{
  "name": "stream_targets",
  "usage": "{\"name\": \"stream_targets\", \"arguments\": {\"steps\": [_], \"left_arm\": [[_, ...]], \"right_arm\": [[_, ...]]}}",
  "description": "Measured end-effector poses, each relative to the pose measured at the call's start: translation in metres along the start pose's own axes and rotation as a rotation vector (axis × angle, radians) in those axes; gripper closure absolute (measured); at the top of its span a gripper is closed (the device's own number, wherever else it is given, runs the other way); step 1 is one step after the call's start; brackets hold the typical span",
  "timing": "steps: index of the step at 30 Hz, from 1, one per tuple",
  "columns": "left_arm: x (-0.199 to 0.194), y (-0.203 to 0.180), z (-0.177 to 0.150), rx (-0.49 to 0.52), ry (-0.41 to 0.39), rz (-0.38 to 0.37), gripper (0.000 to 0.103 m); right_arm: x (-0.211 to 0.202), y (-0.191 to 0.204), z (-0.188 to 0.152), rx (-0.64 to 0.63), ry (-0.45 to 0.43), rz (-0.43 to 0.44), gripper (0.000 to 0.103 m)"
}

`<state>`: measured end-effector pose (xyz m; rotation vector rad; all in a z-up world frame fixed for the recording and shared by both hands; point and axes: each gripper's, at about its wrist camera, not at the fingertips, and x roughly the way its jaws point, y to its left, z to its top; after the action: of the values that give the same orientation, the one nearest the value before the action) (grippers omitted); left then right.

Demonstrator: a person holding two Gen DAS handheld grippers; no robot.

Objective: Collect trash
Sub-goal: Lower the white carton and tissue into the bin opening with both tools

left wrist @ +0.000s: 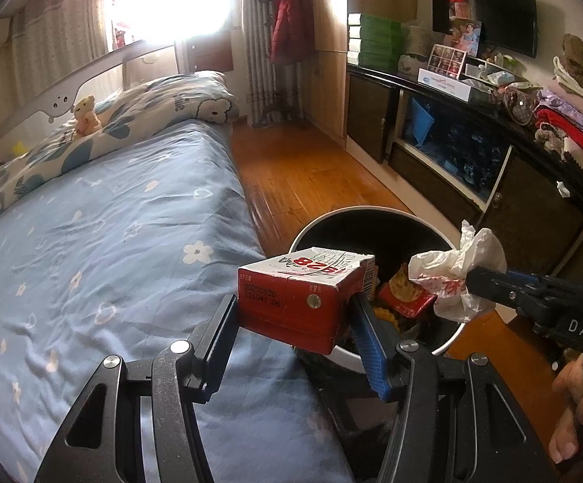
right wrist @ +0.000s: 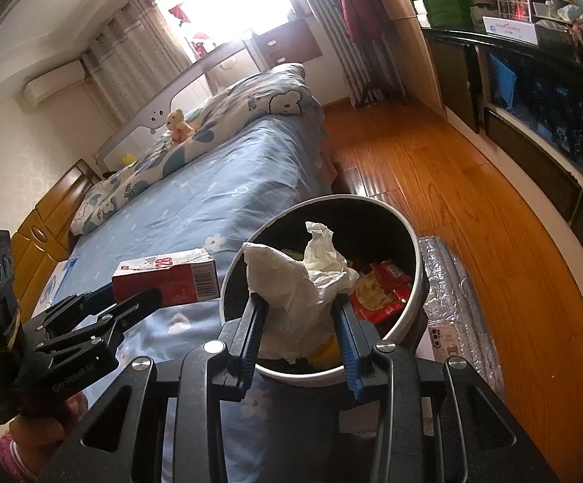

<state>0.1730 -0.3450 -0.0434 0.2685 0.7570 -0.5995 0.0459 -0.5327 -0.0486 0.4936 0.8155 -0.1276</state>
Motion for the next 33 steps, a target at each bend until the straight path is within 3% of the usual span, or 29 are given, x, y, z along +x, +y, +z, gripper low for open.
{"name": "stream_targets", "arguments": {"steps": [33], "left_arm": [[0.028,-0.005,0.015,-0.009,0.018,0.004,0.049]], "right_arm": [[0.02,-0.007,0.02,-0.016,0.034,-0.037,0.067]]}}
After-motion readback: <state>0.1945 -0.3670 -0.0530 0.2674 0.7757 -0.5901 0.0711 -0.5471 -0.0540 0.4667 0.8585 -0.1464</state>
